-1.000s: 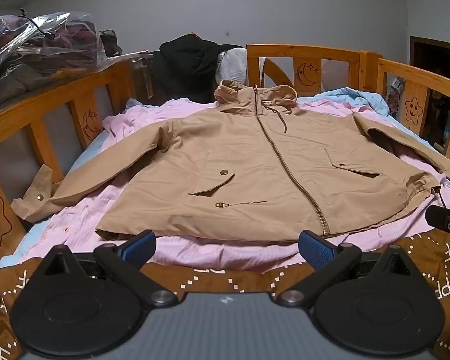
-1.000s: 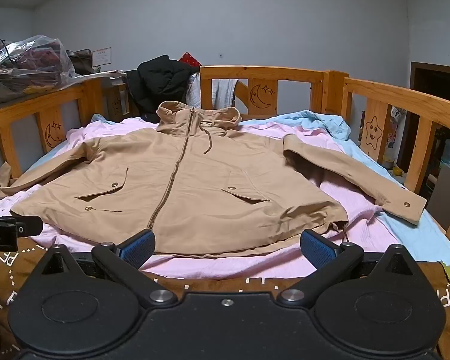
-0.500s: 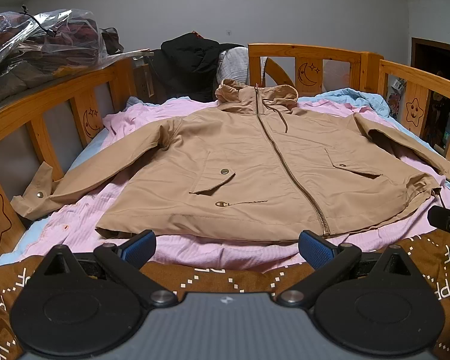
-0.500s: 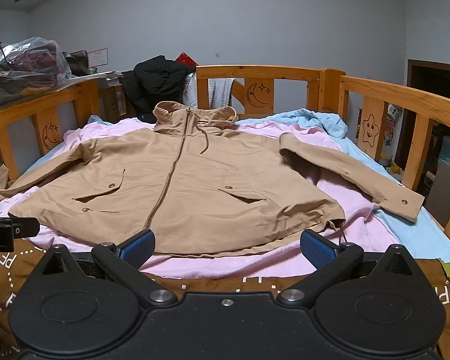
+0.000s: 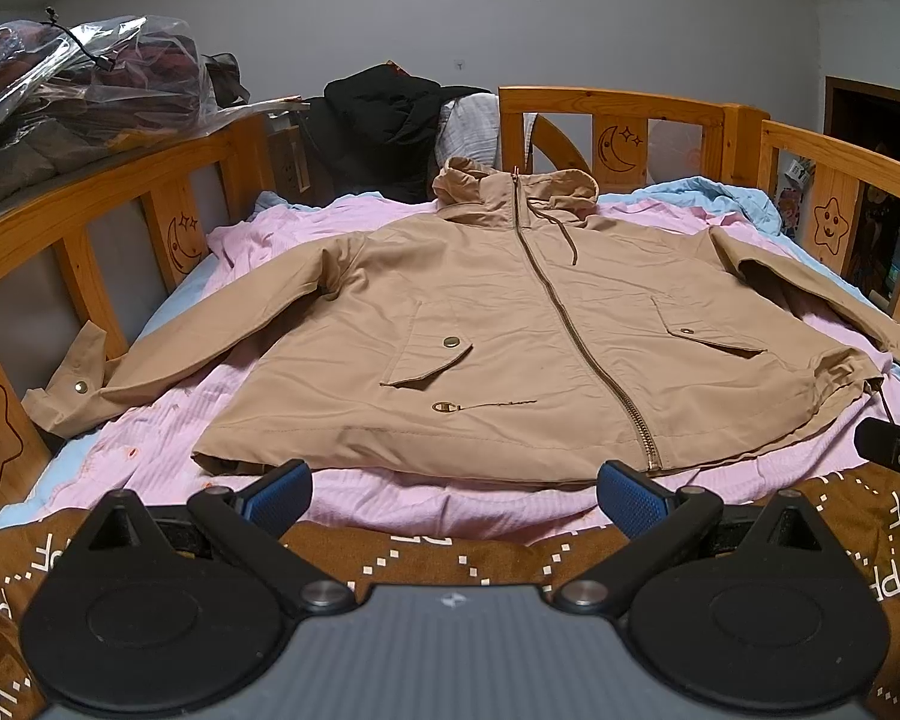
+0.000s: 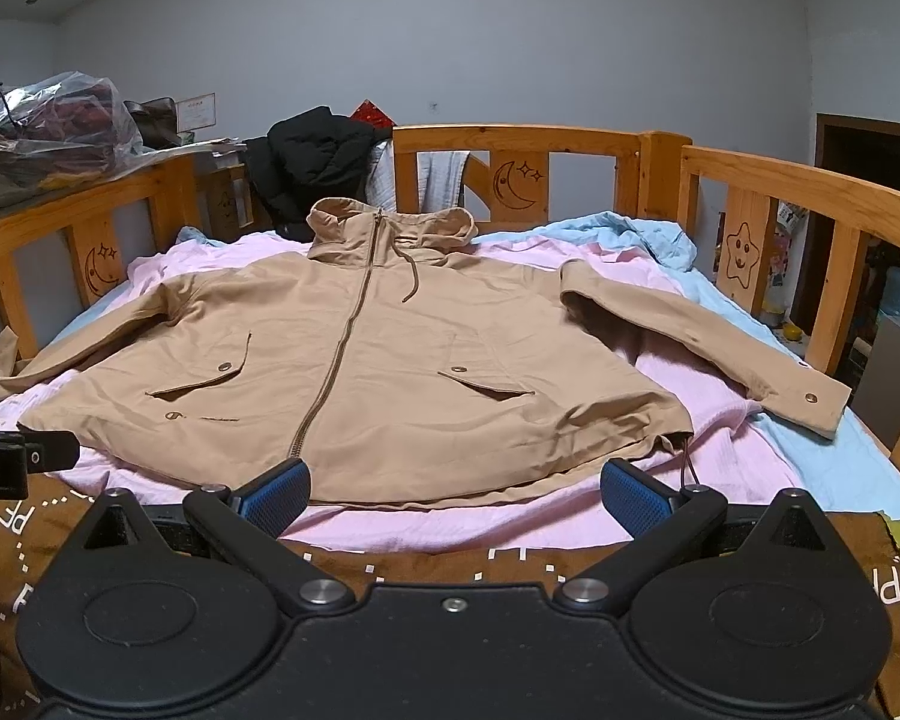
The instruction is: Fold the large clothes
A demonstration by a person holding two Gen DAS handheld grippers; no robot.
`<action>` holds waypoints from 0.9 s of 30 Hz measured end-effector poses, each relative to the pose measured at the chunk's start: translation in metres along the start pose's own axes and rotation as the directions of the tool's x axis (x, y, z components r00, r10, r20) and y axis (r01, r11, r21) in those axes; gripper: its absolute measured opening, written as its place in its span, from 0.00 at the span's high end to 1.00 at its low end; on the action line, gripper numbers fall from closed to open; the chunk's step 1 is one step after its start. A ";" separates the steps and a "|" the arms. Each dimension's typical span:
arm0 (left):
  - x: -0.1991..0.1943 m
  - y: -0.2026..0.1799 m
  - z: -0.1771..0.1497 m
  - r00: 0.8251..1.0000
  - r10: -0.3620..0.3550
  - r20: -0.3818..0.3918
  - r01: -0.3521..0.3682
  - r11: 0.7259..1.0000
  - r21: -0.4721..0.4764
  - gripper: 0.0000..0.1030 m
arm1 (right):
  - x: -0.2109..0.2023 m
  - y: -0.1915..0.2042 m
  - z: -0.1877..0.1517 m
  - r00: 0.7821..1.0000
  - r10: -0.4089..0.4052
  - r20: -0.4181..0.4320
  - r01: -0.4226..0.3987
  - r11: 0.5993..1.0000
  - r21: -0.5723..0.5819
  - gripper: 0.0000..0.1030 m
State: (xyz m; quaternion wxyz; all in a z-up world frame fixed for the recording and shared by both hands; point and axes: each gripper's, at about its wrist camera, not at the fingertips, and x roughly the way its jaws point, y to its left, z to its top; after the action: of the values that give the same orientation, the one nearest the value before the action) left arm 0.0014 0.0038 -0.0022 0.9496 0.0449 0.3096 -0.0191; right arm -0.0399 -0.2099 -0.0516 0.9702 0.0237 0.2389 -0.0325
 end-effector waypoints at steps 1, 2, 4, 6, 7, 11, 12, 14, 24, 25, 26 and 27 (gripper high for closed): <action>0.000 0.000 0.000 1.000 0.000 0.000 0.000 1.000 0.000 0.00 | 0.000 0.000 0.000 1.000 0.000 0.000 0.000 1.000 0.000 0.00; 0.000 0.000 0.000 1.000 0.000 0.000 0.000 1.000 0.000 0.00 | 0.000 0.000 0.000 1.000 -0.001 0.001 0.001 1.000 0.000 0.00; 0.000 0.000 0.000 1.000 0.000 0.000 0.000 1.000 0.000 0.00 | 0.000 0.000 0.000 1.000 0.000 0.000 0.000 1.000 0.001 0.00; 0.000 0.001 0.000 1.000 0.001 0.001 -0.001 1.000 -0.001 0.00 | 0.000 0.000 0.000 1.000 0.000 0.000 0.000 1.000 0.001 0.00; -0.001 0.000 0.000 1.000 0.002 0.001 -0.002 1.000 -0.004 0.00 | 0.000 0.000 0.000 1.000 0.000 0.000 0.000 1.000 0.000 0.00; -0.001 0.001 -0.001 1.000 0.002 0.001 -0.002 1.000 -0.005 0.00 | 0.000 0.000 0.000 1.000 -0.001 -0.001 0.001 1.000 0.002 0.00; -0.001 0.001 -0.001 1.000 0.002 0.001 -0.002 1.000 -0.005 0.00 | 0.000 0.000 0.000 1.000 0.000 0.000 0.000 1.000 0.001 0.00; -0.001 0.001 -0.001 1.000 0.001 0.001 -0.001 1.000 -0.005 0.00 | 0.000 0.000 0.000 1.000 0.001 -0.002 -0.001 1.000 0.001 0.00; 0.000 0.002 -0.002 1.000 0.001 0.000 -0.001 1.000 -0.006 0.00 | 0.000 0.000 0.000 1.000 0.001 -0.003 -0.001 1.000 0.003 0.00; 0.000 0.002 -0.002 1.000 0.001 0.000 -0.001 1.000 -0.006 0.00 | 0.000 0.000 0.000 1.000 0.001 -0.003 -0.001 1.000 0.003 0.00; 0.000 0.002 -0.002 1.000 0.001 0.000 -0.001 1.000 -0.007 0.00 | 0.000 0.000 -0.001 1.000 0.002 -0.004 -0.002 1.000 0.003 0.00; 0.000 0.002 -0.002 1.000 0.001 0.000 -0.001 1.000 -0.007 0.00 | 0.000 0.000 0.000 1.000 0.002 -0.003 -0.002 1.000 0.003 0.00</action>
State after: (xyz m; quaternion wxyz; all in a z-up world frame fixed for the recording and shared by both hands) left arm 0.0000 0.0057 -0.0034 0.9497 0.0418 0.3098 -0.0178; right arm -0.0397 -0.2102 -0.0522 0.9698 0.0257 0.2405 -0.0320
